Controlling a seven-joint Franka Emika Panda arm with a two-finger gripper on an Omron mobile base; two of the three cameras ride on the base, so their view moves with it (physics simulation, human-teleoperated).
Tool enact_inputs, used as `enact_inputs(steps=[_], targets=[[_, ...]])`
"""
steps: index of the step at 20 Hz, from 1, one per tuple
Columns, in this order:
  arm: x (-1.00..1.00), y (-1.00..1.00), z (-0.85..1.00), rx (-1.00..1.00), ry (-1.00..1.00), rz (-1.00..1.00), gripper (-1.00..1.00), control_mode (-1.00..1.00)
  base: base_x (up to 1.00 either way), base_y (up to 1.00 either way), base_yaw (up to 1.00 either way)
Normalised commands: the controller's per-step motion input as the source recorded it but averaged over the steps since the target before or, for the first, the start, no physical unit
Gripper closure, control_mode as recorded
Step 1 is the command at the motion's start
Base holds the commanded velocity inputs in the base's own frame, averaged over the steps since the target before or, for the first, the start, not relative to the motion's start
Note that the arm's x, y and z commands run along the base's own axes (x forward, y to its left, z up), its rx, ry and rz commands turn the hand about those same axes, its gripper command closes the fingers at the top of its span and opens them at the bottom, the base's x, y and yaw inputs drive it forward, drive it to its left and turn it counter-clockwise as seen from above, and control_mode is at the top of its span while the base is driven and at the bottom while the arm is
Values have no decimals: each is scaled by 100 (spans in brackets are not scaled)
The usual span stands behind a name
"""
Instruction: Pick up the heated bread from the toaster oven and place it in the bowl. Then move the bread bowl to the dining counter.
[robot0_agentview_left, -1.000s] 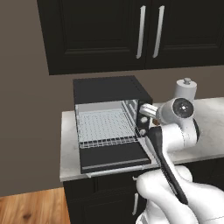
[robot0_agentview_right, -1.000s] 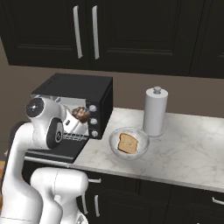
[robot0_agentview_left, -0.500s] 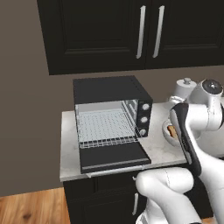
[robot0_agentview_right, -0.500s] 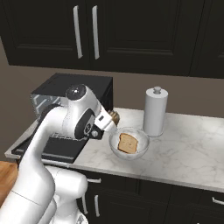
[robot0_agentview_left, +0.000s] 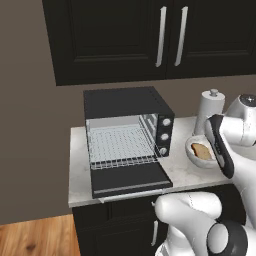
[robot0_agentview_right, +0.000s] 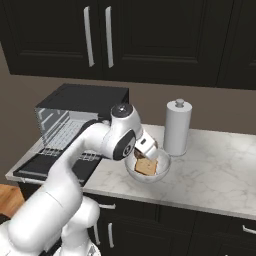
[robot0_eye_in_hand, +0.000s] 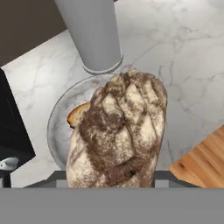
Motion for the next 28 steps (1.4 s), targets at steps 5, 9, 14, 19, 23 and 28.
enact_inputs(steps=[5,9,14,19,23,28], targets=[[27,-11,-43,0,7,0,-100,-100,0,0,0],[38,2,-38,-1,0,0,-100,-100,0,0,0],[47,-2,-44,1,0,0,-100,-100,0,0,0],[8,-1,-17,0,-4,0,-100,-100,0,0,0],[-76,-34,21,7,-3,-1,-100,-100,0,0,0],[-54,-62,2,3,15,-6,-100,-100,0,0,0]])
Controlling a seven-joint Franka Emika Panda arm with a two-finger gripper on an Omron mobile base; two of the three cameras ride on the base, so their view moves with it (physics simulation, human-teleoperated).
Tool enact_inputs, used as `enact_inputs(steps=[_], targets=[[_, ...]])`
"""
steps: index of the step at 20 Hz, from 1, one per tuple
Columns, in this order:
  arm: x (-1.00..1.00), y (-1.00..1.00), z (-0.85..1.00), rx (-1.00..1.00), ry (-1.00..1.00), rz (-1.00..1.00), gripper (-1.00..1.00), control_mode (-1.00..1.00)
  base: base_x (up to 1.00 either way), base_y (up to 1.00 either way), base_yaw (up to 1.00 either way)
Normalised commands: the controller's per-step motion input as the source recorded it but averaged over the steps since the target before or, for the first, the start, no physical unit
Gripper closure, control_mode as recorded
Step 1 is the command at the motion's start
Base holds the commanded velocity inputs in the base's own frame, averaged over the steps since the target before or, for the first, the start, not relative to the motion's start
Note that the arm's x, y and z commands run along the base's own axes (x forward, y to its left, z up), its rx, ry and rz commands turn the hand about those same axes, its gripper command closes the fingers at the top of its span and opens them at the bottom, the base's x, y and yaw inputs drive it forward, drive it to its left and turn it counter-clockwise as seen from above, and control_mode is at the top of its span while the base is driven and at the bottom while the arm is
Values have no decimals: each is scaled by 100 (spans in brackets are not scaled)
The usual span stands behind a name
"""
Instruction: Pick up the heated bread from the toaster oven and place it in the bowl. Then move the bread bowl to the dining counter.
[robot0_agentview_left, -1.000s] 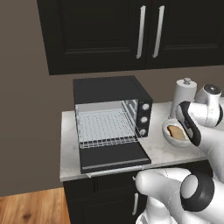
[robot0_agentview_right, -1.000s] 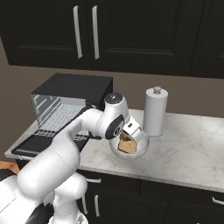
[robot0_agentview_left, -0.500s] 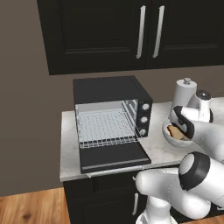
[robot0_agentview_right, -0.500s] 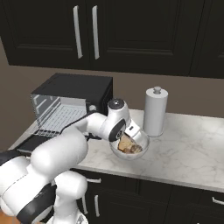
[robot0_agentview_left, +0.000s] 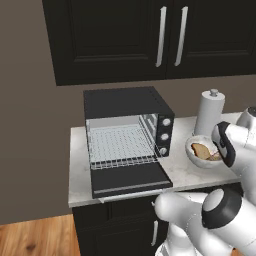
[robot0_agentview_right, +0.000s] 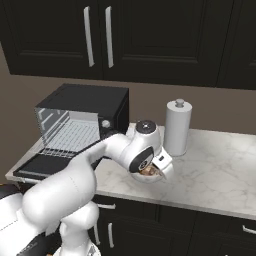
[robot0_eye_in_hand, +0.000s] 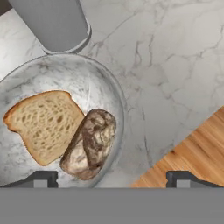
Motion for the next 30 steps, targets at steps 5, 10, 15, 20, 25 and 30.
enact_inputs(steps=[5,10,15,20,25,30], targets=[[10,-25,-30,1,3,0,-100,-100,0,0,0],[32,-16,-17,0,0,0,-100,-100,0,0,0],[37,-10,-3,0,0,0,-100,-100,0,0,0],[40,0,-11,0,0,0,-100,-100,0,0,0],[13,-10,-39,0,0,2,-100,-100,0,0,0],[6,-21,-7,0,0,2,-100,-100,0,0,0]])
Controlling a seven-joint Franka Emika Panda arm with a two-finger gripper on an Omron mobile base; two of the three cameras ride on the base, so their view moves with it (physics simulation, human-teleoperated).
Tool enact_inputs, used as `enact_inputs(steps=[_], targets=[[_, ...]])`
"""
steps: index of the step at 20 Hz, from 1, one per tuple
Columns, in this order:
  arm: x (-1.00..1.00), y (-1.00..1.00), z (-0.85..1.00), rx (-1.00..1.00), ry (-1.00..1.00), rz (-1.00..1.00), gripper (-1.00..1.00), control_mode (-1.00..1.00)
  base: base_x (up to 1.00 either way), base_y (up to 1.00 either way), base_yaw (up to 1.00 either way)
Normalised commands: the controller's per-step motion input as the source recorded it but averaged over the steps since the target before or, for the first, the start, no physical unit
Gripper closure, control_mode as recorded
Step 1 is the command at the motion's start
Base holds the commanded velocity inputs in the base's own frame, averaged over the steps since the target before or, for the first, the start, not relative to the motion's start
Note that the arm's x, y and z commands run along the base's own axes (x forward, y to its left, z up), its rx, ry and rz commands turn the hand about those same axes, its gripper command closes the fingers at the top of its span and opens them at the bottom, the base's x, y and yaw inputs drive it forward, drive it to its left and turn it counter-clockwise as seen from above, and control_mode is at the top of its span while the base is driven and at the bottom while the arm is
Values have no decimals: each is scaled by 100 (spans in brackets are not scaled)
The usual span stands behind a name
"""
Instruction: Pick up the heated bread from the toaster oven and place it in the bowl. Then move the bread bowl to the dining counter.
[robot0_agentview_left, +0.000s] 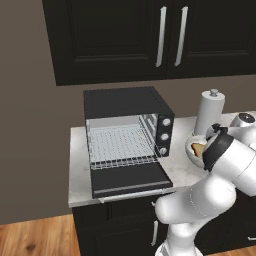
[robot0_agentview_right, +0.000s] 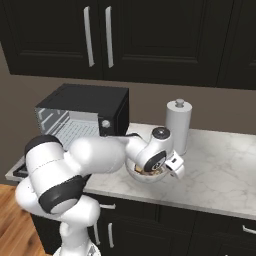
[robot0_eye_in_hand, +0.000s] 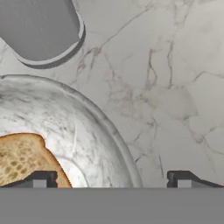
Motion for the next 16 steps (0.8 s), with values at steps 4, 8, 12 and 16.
enact_inputs(steps=[4,8,12,16], targets=[[10,-11,-4,0,0,2,-100,-100,0,0,0],[29,0,-22,0,0,2,-100,-100,0,0,0],[46,0,-28,0,0,2,-100,-100,0,0,0],[35,0,-25,0,0,2,100,-100,0,0,0]])
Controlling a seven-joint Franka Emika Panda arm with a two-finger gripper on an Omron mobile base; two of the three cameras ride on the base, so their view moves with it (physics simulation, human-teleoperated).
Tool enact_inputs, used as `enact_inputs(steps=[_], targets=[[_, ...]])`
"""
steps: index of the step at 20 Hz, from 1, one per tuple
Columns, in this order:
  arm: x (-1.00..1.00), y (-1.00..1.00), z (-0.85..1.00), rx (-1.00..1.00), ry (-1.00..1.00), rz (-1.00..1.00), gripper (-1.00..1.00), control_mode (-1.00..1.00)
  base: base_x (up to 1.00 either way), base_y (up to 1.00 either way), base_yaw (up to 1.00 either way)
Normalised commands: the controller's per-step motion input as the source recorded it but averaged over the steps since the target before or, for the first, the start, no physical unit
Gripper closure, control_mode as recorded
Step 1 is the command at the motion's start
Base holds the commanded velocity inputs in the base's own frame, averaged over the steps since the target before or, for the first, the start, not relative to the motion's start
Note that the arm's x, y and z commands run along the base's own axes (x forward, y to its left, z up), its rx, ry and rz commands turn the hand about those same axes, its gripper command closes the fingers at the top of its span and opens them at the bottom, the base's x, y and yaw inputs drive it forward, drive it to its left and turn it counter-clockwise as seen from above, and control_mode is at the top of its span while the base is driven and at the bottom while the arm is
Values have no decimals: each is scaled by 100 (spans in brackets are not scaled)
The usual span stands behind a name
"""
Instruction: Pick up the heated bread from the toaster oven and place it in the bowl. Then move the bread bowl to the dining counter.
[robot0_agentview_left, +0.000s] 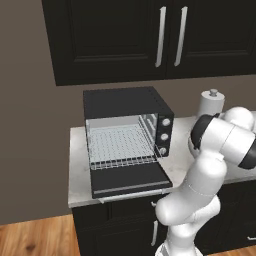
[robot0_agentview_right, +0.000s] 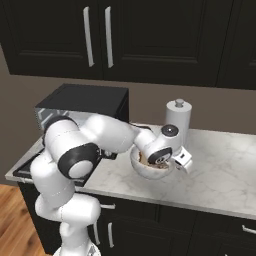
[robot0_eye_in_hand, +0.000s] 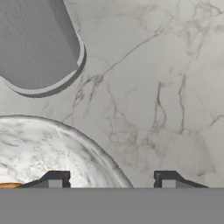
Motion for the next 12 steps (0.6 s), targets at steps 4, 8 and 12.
enact_inputs(steps=[4,8,12], targets=[[0,0,0,0,0,0,100,-100,0,0,0],[-9,0,1,0,0,0,100,-100,0,0,0],[-20,0,11,0,-2,0,100,-100,0,0,0]])
